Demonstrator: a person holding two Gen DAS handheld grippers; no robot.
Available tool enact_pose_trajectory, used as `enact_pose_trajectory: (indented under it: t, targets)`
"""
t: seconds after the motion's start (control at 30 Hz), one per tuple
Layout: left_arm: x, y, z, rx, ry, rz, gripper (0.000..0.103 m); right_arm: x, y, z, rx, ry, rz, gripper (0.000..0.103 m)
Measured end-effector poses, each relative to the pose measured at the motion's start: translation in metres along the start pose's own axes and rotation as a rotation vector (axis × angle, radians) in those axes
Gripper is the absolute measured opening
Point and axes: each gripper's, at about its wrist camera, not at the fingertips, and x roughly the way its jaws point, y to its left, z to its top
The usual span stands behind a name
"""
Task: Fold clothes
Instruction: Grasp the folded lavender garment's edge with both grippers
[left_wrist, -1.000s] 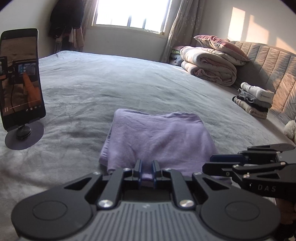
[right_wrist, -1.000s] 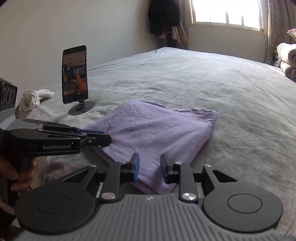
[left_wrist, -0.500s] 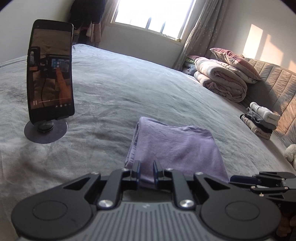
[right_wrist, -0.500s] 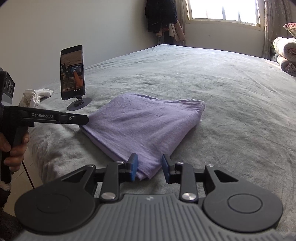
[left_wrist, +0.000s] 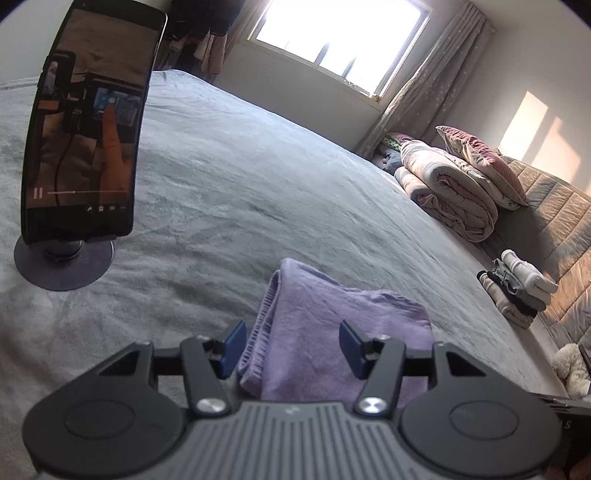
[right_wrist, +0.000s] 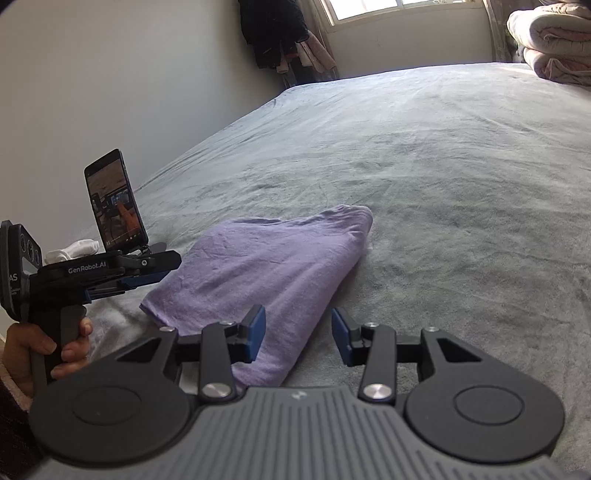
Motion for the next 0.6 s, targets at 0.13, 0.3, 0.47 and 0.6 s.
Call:
enact_pose_trajectory:
  t: [0.13, 0.3, 0.47, 0.6]
  targets:
    - [0.013, 0.004, 0.002, -0.02, 0.022, -0.012, 0.063, 0.009, -0.009, 0.002, 0.042, 0.023, 0.012, 0.046]
    - [0.028, 0.009, 0.006, -0.065, 0.038, -0.032, 0.063, 0.019, -0.021, 0.004, 0.112, 0.048, 0.048, 0.046]
    - [0.038, 0.015, 0.01, -0.118, 0.038, -0.072, 0.061, 0.029, -0.031, 0.008, 0.192, 0.05, 0.089, 0.046]
    - [0.044, 0.011, 0.011, -0.106, 0.043, -0.072, 0.061, 0.037, -0.039, 0.012, 0.258, 0.048, 0.12, 0.046]
